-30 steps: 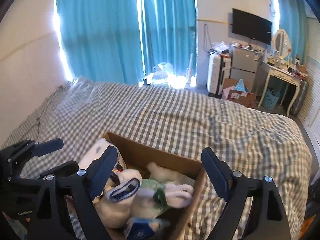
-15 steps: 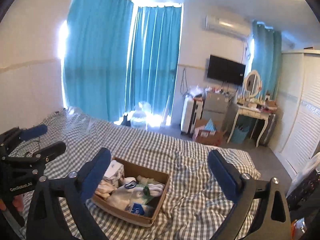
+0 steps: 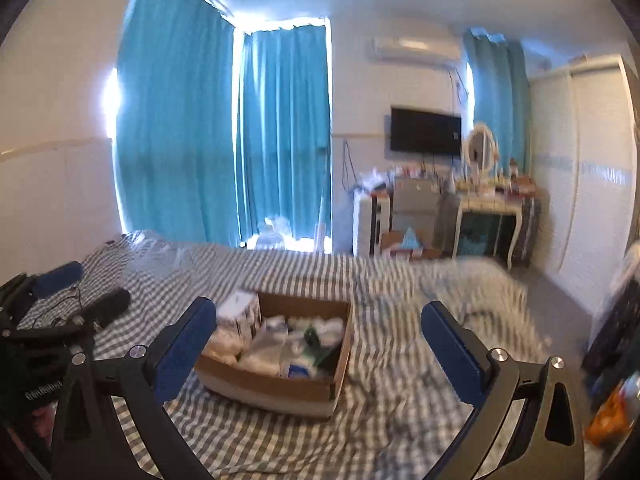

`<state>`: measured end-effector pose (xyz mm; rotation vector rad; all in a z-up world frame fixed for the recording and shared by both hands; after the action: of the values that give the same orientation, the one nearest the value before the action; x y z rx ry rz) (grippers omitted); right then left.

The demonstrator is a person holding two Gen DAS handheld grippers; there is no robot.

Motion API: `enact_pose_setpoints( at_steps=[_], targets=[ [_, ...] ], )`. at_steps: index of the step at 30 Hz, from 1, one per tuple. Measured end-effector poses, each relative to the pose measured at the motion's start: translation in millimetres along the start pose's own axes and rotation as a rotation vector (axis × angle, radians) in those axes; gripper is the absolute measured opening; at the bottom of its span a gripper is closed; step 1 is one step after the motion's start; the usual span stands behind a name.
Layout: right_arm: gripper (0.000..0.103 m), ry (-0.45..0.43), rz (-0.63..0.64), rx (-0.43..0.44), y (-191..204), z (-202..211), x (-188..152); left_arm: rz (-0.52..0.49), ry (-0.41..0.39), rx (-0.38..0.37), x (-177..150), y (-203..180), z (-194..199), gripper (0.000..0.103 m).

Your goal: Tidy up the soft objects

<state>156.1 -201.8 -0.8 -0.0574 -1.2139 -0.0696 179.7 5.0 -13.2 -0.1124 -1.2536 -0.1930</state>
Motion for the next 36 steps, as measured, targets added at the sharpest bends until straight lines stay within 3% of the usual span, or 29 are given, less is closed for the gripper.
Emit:
enact_pose_setpoints(
  at_steps=[7,36],
  targets=[
    [0.103,0.073,-0.040,0.010,-5,-27,-35,0.000,0.030,0.019,-28,7,-17,0.082],
    [0.103,0.099,-0.026,-0.006,-4,-35,-44,0.045,0.085,-0.036,-43,9,-21,0.082]
  ],
)
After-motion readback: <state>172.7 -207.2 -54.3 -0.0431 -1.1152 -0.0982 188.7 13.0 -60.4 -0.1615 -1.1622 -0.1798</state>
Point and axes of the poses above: each gripper's, at about its wrist camera, not at the fingertips, and z roughly against the way its jaws point, y to its left, x to its top, the point moved 7 cm from there along -z, roughly the way its jaws point, and after that the axes turned 4 degrees about -x, right-handed, at the moved point
